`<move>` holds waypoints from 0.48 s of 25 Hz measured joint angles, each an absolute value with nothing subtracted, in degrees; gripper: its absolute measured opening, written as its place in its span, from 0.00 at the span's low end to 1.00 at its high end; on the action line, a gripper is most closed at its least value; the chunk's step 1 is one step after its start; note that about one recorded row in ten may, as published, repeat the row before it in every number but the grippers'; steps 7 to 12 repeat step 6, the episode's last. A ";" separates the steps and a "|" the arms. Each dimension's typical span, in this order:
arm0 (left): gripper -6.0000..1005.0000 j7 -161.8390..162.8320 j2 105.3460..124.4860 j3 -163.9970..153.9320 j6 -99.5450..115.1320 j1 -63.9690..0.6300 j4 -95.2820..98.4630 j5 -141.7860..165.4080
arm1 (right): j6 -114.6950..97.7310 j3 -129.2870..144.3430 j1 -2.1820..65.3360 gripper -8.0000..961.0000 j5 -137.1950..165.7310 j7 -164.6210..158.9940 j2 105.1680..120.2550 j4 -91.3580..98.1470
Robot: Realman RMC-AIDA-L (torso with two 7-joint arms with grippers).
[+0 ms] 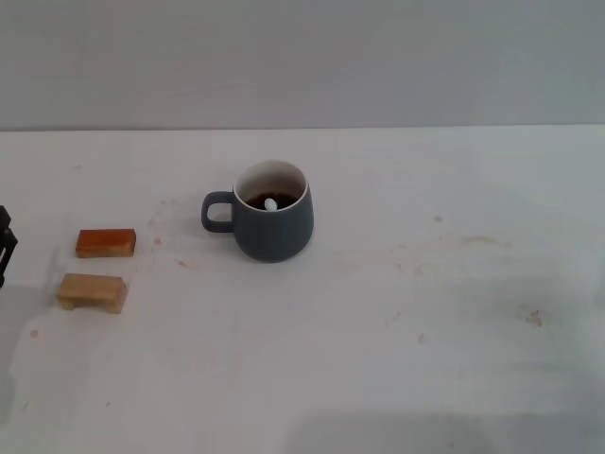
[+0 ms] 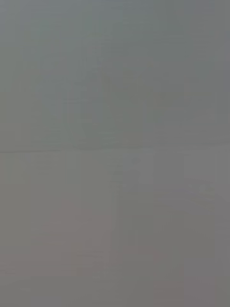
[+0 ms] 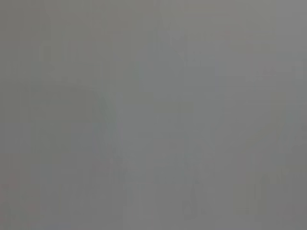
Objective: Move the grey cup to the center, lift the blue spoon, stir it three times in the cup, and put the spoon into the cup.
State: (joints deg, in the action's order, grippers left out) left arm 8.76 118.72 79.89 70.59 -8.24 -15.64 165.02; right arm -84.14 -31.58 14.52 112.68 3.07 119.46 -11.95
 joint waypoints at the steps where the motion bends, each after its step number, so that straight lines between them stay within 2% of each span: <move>1: 0.71 8.76 118.72 79.89 70.59 -8.24 -15.64 165.02 | -84.13 -31.69 14.53 0.01 112.65 3.07 119.47 -11.95; 12: 0.71 8.92 118.74 79.74 71.39 -8.21 -15.92 164.97 | -84.11 -31.99 14.48 0.01 112.61 3.08 119.45 -12.03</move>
